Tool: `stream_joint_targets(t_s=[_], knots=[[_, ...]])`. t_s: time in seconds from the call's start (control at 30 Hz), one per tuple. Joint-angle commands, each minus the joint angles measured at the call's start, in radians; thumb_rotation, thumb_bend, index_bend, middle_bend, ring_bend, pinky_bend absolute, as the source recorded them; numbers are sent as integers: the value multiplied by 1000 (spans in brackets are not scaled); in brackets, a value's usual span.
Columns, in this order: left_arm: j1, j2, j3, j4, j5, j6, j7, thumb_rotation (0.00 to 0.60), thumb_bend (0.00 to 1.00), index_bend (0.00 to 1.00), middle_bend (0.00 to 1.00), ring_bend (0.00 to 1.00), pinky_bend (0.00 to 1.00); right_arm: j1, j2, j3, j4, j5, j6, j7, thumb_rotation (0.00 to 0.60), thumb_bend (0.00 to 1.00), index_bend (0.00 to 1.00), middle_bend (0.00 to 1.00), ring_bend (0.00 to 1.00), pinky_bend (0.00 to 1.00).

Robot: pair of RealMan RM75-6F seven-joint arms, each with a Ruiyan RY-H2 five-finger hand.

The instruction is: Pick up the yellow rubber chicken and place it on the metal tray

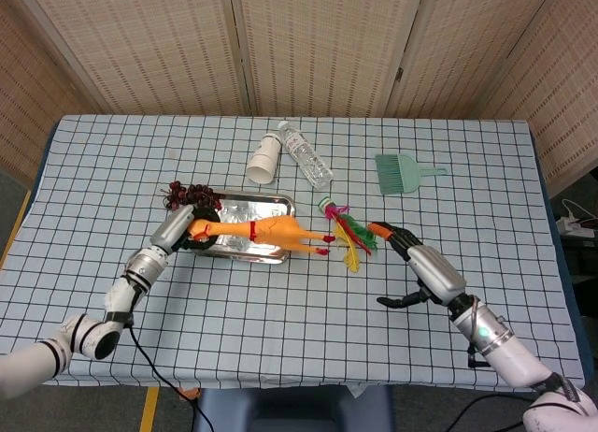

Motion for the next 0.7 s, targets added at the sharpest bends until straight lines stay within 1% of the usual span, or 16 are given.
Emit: stream_joint_targets(t_s=[0.03, 0.17, 0.33, 0.53, 0.6, 0.7], knots=[[-52, -28, -28, 124, -18, -70, -75, 600, 807, 832, 640, 437, 491, 4, 1, -3, 21, 4, -15, 4, 600, 104, 0, 0, 0, 0], [-76, -53, -19, 229, -12, -122, -130, 600, 799, 831, 637, 436, 480, 12, -13, 3, 35, 16, -25, -3, 600, 104, 0, 0, 0, 0], [-91, -69, 29, 312, 52, -153, -218, 600, 802, 831, 634, 431, 438, 17, -29, -1, 36, 22, -40, -9, 600, 104, 0, 0, 0, 0], [-95, -76, 79, 368, 122, -133, -338, 600, 802, 831, 631, 425, 433, 10, -43, -5, 39, 16, -27, -18, 600, 104, 0, 0, 0, 0], [-96, -79, 93, 385, 137, -125, -356, 600, 798, 831, 630, 423, 430, 8, -43, -5, 37, 17, -24, -21, 600, 104, 0, 0, 0, 0], [-100, -97, 118, 427, 159, -116, -362, 600, 765, 828, 625, 417, 426, 5, -40, -7, 30, 17, -22, -23, 600, 104, 0, 0, 0, 0]])
